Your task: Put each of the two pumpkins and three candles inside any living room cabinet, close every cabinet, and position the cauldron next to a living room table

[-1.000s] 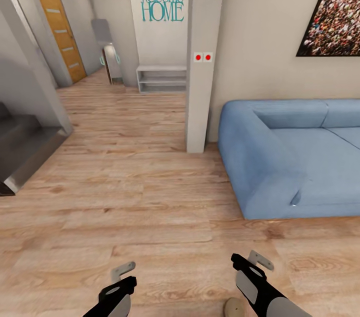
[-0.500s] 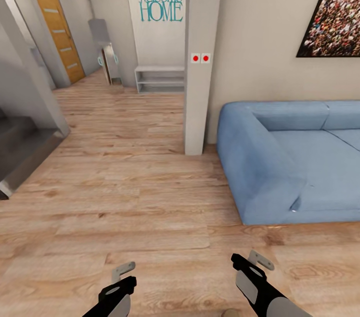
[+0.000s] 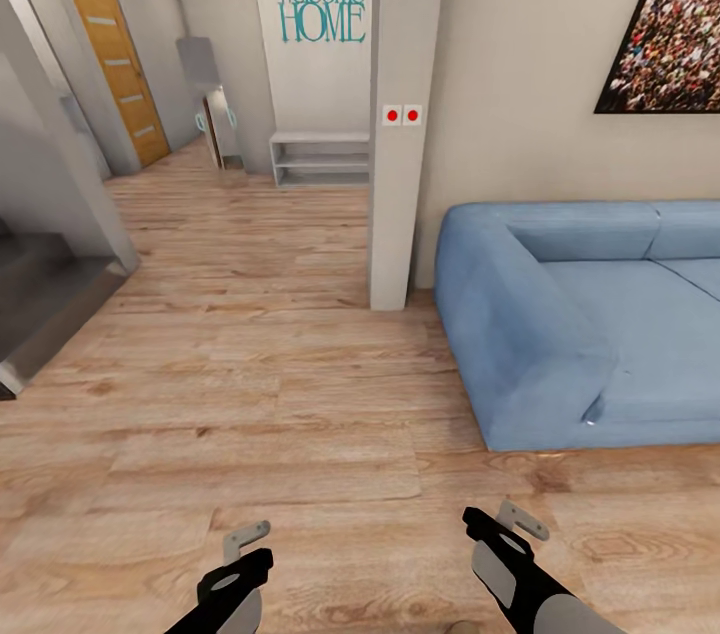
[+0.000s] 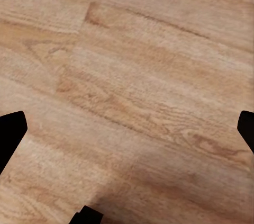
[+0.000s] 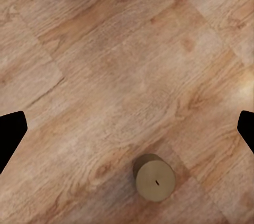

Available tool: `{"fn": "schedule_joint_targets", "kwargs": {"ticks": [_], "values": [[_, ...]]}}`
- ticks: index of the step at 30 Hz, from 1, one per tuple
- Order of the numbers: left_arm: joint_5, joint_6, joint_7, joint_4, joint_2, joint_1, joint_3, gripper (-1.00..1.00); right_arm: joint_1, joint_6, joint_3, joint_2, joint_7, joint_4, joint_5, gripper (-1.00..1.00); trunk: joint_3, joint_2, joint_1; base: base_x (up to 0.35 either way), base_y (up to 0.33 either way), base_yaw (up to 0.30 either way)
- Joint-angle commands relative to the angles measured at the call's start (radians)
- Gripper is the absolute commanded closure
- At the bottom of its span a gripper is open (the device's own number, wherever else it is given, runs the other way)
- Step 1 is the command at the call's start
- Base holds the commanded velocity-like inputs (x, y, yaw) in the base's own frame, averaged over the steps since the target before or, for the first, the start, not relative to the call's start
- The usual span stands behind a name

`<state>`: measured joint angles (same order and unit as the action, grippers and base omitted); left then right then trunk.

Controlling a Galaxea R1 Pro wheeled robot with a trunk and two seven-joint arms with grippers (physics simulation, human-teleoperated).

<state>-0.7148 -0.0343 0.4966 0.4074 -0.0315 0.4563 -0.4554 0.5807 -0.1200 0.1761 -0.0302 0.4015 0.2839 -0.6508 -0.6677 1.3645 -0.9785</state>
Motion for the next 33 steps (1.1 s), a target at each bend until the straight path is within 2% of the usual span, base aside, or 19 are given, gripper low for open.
{"fn": "schedule_joint_targets", "kwargs": {"ticks": [1, 23, 27, 30, 32, 33], "values": [[-0.010, -0.004, 0.007, 0.001, 0.001, 0.001, -0.008, -1.00, 0.001, -0.005, 0.007, 0.003, 0.005, 0.000, -0.013, -1.00, -0.004, 0.008, -0.004, 0.000, 0.000, 0.000], [-0.014, -0.002, 0.008, 0.002, 0.003, 0.001, -0.008, -1.00, 0.001, -0.006, 0.008, 0.002, 0.005, 0.000, -0.011, -1.00, -0.073, 0.162, -0.088, 0.000, 0.000, 0.000], [-0.021, 0.017, 0.013, 0.037, 0.006, 0.002, 0.002, -1.00, 0.001, -0.004, 0.008, 0.000, 0.005, 0.000, -0.011, -1.00, -0.086, 0.190, -0.104, 0.000, 0.000, 0.000], [-0.023, 0.080, 0.015, 0.096, 0.009, 0.002, 0.002, -1.00, 0.001, -0.004, 0.008, 0.000, 0.005, 0.000, -0.011, -1.00, -0.095, 0.211, -0.115, 0.000, 0.000, 0.000], [-0.026, 0.188, 0.017, 0.189, 0.015, 0.002, 0.007, -1.00, 0.001, -0.004, 0.008, 0.000, 0.005, 0.000, -0.012, -1.00, -0.101, 0.225, -0.123, 0.000, 0.000, 0.000], [-0.026, 0.296, 0.021, 0.281, 0.020, 0.003, 0.027, -1.00, 0.001, -0.004, 0.008, 0.000, 0.005, 0.000, -0.012, -1.00, -0.104, 0.232, -0.127, 0.000, 0.000, 0.000]]}}
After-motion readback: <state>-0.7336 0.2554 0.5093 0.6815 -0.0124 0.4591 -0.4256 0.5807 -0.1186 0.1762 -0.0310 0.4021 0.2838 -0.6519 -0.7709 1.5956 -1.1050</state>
